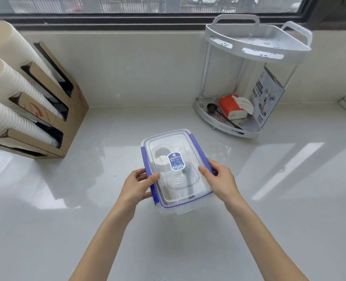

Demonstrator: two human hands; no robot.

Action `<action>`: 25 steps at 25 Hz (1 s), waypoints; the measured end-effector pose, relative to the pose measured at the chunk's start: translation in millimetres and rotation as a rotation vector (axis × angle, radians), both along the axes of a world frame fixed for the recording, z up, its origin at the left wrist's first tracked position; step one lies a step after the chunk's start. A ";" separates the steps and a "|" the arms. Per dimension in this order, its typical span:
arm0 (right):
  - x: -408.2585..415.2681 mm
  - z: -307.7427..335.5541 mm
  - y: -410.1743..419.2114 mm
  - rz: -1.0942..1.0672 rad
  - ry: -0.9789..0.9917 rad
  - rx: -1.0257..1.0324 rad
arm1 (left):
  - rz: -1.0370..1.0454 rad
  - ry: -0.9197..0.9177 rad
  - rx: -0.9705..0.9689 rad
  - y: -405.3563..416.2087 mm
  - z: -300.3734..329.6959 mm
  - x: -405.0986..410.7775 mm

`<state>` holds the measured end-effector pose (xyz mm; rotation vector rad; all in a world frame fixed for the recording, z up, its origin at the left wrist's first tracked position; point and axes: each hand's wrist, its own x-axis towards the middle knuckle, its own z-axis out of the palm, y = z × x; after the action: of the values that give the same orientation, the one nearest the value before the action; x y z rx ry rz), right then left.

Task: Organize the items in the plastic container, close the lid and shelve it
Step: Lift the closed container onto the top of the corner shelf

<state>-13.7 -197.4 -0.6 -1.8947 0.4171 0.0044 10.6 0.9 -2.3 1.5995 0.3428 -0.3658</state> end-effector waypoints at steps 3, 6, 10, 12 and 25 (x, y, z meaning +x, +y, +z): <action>19.0 24.3 -20.2 -0.020 -0.066 -0.019 | -0.037 -0.066 -0.009 -16.7 26.5 14.7; 38.7 55.7 -43.9 -0.040 -0.178 -0.026 | -0.068 -0.124 -0.076 -35.4 54.5 30.6; 60.1 103.0 -75.3 -0.049 -0.272 -0.018 | -0.112 -0.190 -0.192 -57.0 91.4 47.2; 72.5 125.0 -91.0 -0.044 -0.297 0.002 | -0.121 -0.212 -0.276 -67.4 109.5 57.4; 141.8 244.3 -180.3 0.017 -0.454 -0.059 | -0.205 -0.342 -0.499 -151.2 220.6 117.1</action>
<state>128.1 -377.7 243.6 -1.8872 0.0917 -0.4230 127.7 -150.4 218.3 1.1766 -0.1694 -0.2970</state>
